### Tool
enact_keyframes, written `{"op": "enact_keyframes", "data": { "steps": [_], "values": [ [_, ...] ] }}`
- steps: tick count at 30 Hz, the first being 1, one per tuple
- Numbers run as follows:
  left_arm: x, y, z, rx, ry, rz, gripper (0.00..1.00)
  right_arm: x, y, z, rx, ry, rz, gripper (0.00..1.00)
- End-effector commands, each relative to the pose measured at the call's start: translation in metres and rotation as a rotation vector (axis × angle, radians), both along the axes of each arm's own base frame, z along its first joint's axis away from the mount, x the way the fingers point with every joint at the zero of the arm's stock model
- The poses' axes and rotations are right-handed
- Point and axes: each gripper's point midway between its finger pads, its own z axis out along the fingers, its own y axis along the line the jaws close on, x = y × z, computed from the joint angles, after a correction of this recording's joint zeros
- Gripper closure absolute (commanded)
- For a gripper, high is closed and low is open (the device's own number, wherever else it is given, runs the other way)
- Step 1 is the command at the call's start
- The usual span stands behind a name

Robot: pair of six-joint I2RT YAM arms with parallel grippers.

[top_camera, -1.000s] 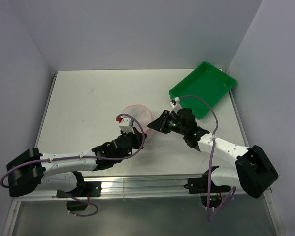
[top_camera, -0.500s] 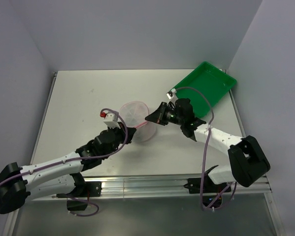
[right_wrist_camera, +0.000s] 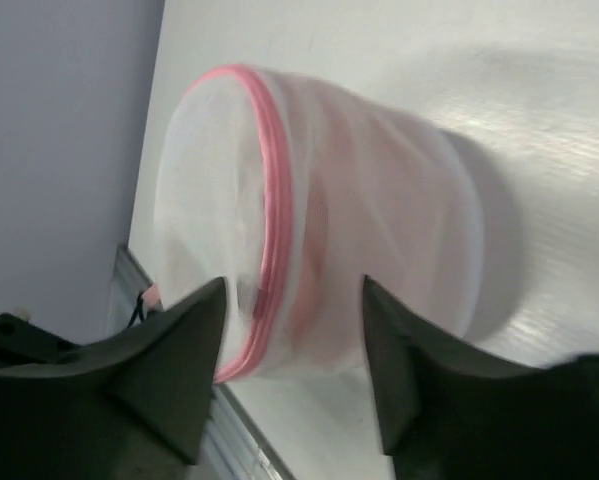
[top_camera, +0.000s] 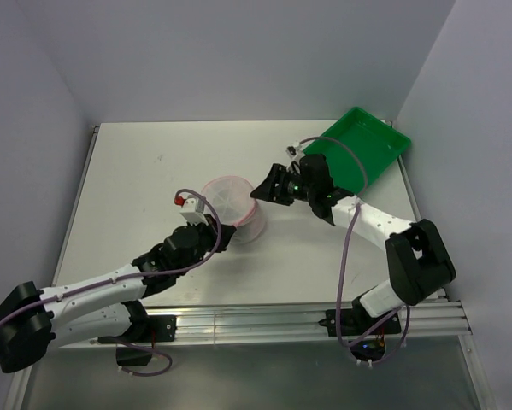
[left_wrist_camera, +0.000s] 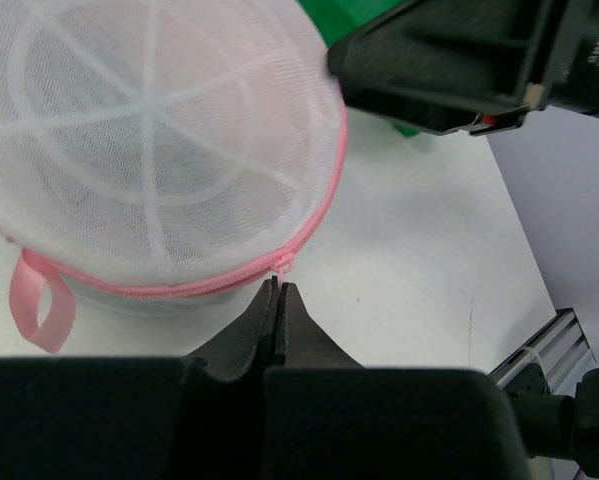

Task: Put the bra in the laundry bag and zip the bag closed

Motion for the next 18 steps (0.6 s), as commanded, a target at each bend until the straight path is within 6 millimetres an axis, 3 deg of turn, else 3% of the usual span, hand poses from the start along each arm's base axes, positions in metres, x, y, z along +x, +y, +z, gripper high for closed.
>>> {"op": "enact_keyframes", "data": {
  "steps": [1, 2, 4, 6, 10, 15, 18],
  "values": [
    [0.0, -0.019, 0.016, -0.08, -0.016, -0.052, 1.0, 0.0, -0.024, 0.004, -0.03, -0.061, -0.108, 0.34],
    [0.001, -0.021, 0.016, -0.084, -0.016, -0.056, 1.0, -0.007, -0.025, 0.013, -0.009, -0.083, -0.114, 0.33],
    [0.003, -0.028, 0.018, -0.091, -0.017, -0.067, 1.0, -0.026, -0.025, 0.001, 0.0, -0.054, -0.119, 0.33],
    [0.003, -0.033, 0.018, -0.095, -0.017, -0.079, 1.0, -0.038, -0.02, 0.003, 0.042, -0.061, -0.124, 0.33],
    [0.003, -0.04, 0.015, -0.095, -0.009, -0.088, 1.0, -0.053, -0.007, 0.009, 0.095, -0.055, -0.107, 0.33],
    [0.0, -0.045, 0.011, -0.086, -0.003, -0.097, 1.0, -0.05, 0.0, 0.006, 0.116, -0.026, -0.124, 0.38],
    [0.0, -0.045, 0.011, -0.085, -0.008, -0.097, 1.0, -0.045, 0.001, 0.0, 0.109, -0.006, -0.145, 0.47]
  ]
}}
